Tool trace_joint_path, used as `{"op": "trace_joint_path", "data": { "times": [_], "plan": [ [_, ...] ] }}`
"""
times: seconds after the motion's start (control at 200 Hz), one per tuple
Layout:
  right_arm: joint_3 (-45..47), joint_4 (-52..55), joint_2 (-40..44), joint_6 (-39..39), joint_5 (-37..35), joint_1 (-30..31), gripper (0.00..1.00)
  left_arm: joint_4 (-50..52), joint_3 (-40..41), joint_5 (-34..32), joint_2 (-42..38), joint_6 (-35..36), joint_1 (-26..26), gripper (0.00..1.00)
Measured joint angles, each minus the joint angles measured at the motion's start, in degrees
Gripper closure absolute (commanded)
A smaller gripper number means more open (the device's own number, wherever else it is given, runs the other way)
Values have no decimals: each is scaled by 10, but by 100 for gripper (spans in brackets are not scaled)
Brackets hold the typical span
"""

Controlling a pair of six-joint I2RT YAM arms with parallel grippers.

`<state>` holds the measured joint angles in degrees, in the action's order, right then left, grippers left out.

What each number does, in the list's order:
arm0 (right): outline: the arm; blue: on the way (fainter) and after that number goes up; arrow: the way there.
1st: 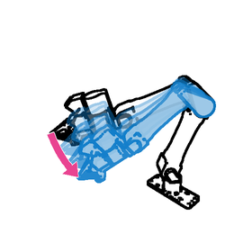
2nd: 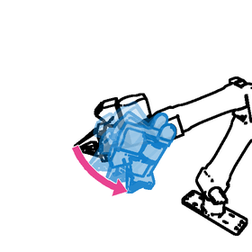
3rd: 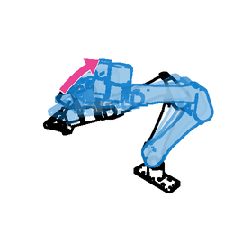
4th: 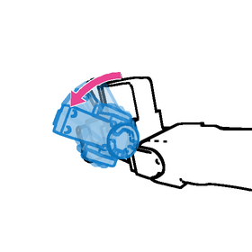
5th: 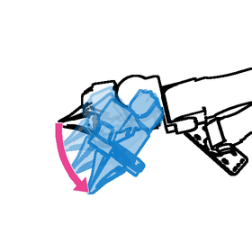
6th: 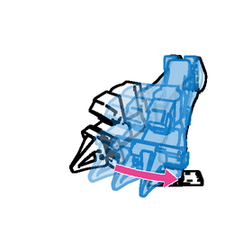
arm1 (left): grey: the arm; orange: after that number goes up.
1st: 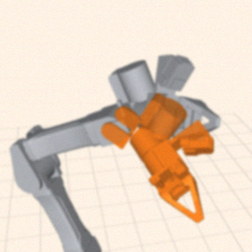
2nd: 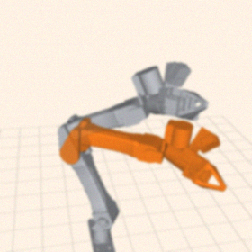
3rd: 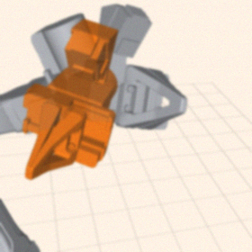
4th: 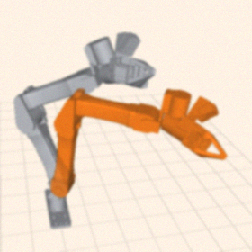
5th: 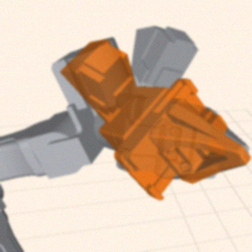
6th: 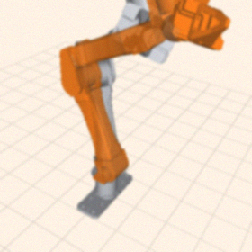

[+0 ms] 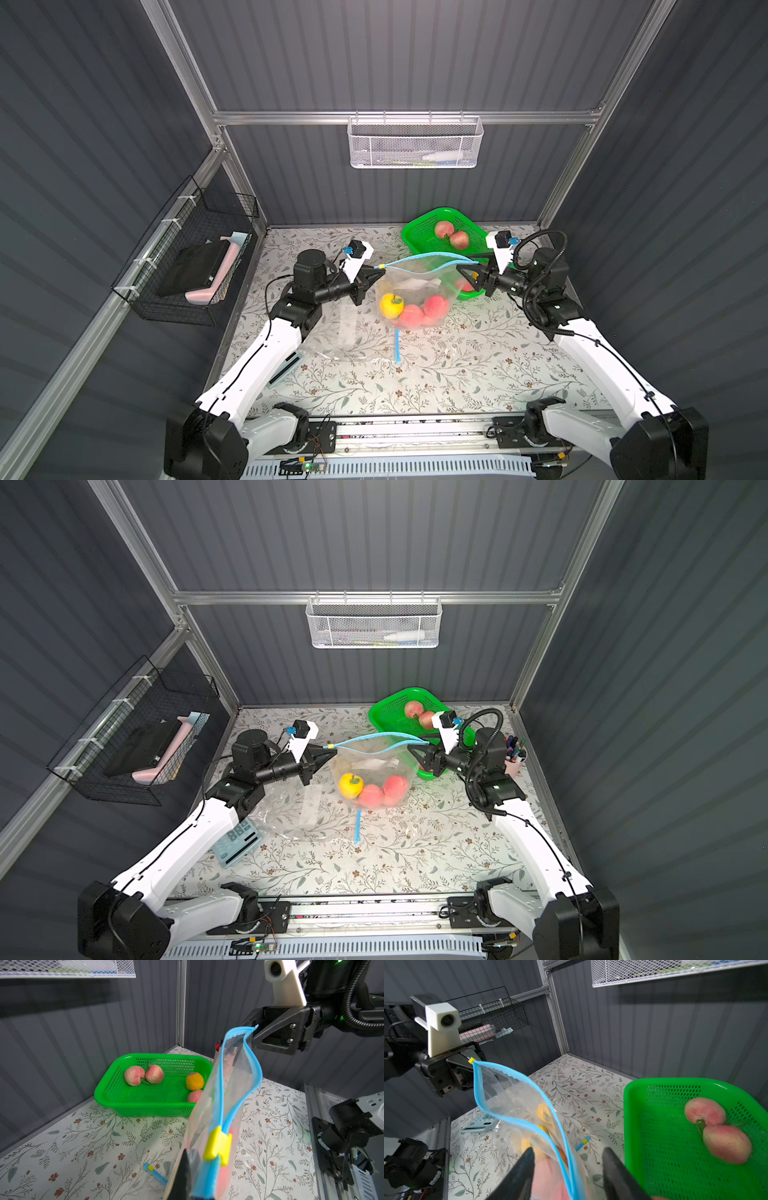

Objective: Place the peach in a zip-top bag and seal the zipper
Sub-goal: Zip the zipper on the zipper food storage bag.

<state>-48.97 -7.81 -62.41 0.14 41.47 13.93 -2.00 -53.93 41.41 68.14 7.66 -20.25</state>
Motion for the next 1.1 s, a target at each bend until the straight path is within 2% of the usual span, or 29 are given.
{"op": "trace_joint_path", "data": {
  "times": [0.16, 0.38, 0.585, 0.785, 0.911, 1.101],
  "plan": [
    [-35, 28, 22, 10, -50, 31, 16, 31, -26, 7, 26, 17, 0, 99],
    [-124, 67, -1, 82, -112, 128, 25, 52, -37, 14, 30, 29, 0, 99],
    [-237, 138, -106, 193, -115, 217, 37, 56, -38, 19, 28, 31, 0, 98],
    [-288, 201, -181, 278, -111, 276, 46, 56, -38, 33, 15, 31, 0, 97],
    [-323, 228, -216, 319, -111, 300, 50, 56, -38, 41, 11, 31, 0, 97],
    [-370, 251, -247, 356, -113, 305, 59, 56, -38, 49, 11, 31, 0, 97]
  ]
}}
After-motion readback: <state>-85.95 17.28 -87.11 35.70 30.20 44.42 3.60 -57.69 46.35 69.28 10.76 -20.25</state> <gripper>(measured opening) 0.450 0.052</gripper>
